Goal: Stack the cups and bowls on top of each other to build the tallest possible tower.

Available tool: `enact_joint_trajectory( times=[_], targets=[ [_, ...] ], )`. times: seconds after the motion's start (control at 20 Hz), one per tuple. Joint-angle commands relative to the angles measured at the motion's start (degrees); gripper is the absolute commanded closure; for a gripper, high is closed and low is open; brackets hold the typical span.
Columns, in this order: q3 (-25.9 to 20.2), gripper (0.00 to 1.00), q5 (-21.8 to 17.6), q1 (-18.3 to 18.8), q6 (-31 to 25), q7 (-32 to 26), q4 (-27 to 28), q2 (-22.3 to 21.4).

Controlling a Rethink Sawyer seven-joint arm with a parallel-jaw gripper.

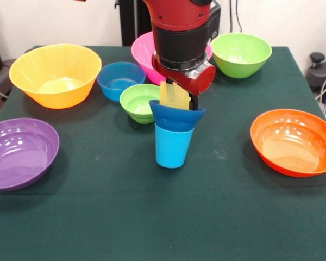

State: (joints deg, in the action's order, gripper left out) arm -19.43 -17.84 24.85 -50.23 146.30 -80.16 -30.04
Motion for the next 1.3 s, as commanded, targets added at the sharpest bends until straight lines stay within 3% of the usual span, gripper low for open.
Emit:
enact_joint_trajectory(
  times=[0.05, 0.35, 0.6, 0.85, 1.3],
  targets=[
    [-2.0, 0.00, -6.6, -0.8, 4.8, -11.3, 4.7, 3.8],
    [-2.1, 0.00, -8.6, -0.5, 7.4, -12.0, 7.3, 6.7],
    [-1.5, 0.00, -9.1, -1.0, 9.4, -9.8, 2.4, 4.1],
    [-1.4, 0.00, -8.8, -1.6, 9.7, -9.1, 2.0, 4.1],
    [-2.5, 0.00, -7.8, -0.6, 6.3, -11.7, 7.3, 7.3]
  ],
)
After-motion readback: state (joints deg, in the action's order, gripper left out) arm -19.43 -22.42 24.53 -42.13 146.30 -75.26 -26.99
